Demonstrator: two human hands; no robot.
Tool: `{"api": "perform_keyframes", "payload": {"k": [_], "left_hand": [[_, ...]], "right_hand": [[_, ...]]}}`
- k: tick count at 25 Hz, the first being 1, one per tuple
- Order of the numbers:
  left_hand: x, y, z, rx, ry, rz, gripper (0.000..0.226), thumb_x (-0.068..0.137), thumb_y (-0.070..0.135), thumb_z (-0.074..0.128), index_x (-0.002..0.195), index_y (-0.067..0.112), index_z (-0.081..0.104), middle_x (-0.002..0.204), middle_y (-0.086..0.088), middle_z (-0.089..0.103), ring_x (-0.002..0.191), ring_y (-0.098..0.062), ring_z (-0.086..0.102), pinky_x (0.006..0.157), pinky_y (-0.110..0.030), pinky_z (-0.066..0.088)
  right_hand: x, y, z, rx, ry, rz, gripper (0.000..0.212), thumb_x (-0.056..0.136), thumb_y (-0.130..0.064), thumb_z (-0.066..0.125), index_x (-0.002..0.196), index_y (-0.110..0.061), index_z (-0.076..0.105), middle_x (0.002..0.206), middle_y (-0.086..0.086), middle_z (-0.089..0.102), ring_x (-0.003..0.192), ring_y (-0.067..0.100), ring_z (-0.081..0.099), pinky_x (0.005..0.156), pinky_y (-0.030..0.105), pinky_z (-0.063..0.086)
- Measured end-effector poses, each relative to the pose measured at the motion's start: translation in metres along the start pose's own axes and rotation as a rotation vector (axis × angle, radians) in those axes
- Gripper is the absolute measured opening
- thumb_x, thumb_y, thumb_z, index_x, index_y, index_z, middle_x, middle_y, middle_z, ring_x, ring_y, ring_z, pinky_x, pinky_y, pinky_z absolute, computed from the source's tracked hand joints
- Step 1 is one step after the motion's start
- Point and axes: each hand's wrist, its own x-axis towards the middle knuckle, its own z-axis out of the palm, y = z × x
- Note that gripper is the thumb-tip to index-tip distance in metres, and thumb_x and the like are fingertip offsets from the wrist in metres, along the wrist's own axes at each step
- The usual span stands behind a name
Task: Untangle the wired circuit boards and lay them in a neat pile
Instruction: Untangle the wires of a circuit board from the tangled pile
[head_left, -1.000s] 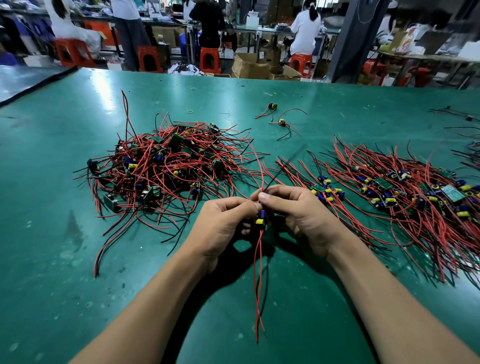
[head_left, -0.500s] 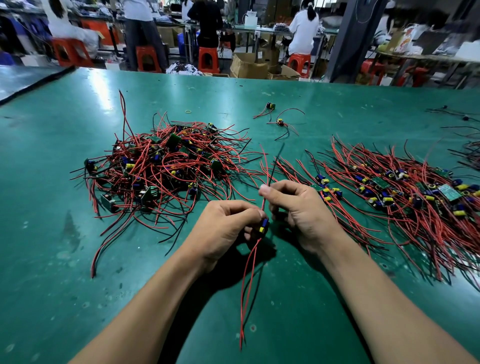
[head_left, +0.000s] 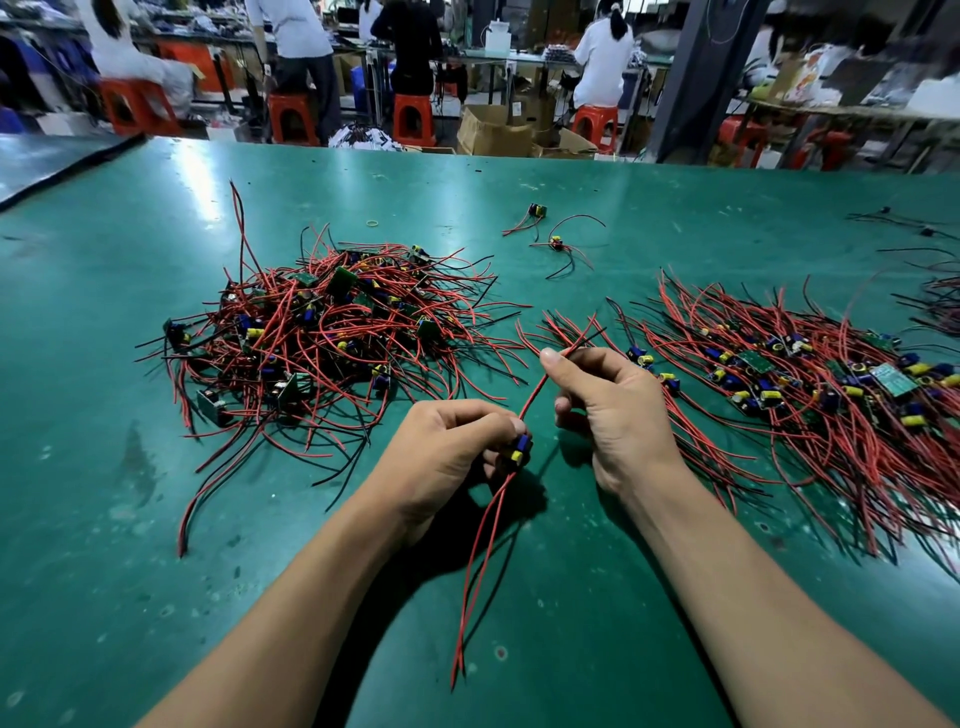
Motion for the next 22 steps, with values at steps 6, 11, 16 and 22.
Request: {"api": "perform_keyframes", "payload": {"k": [6,11,16,22], "left_hand": [[0.0,-0.003,0.0,0.065,0.001,0.014,0.028,0.085,-0.005,0.062,0.063,0.008,0.072,0.058,-0.005,0.06,0.051,-0.011,0.046,0.05,-0.017,0.04],[0.001,-0.002,0.0,0.02,0.032,0.01,0.027,0.084,-0.005,0.062,0.062,0.008,0.072,0.06,-0.005,0.063,0.05,-0.01,0.049,0.049,-0.016,0.042],[0.0,-0.001,0.001,0.01,0.035,0.01,0.022,0.085,-0.006,0.062,0.067,0.003,0.071,0.058,-0.005,0.062,0.049,-0.01,0.048,0.049,-0.016,0.041],[0.0,-0.001,0.0,0.001,0.034,0.005,0.021,0.085,-0.007,0.061,0.068,0.002,0.07,0.059,-0.007,0.061,0.049,-0.01,0.049,0.049,-0.017,0.042]], "right_hand": [[0.007,-0.017,-0.006,0.327,-0.021,0.279,0.024,0.087,-0.022,0.072,0.065,-0.016,0.063,0.057,-0.006,0.049,0.041,0.006,0.04,0.041,0.018,0.036],[0.005,-0.025,-0.009,0.59,-0.174,0.442,0.034,0.092,-0.023,0.06,0.062,-0.008,0.066,0.058,-0.004,0.045,0.04,0.006,0.037,0.04,0.017,0.034],[0.006,-0.024,-0.01,0.54,-0.146,0.385,0.036,0.093,-0.023,0.061,0.061,-0.008,0.07,0.058,-0.005,0.048,0.042,0.005,0.039,0.042,0.016,0.035],[0.011,-0.01,-0.01,0.182,0.02,0.117,0.023,0.092,-0.029,0.068,0.079,-0.01,0.07,0.061,-0.005,0.052,0.044,0.005,0.043,0.044,0.017,0.039]]}}
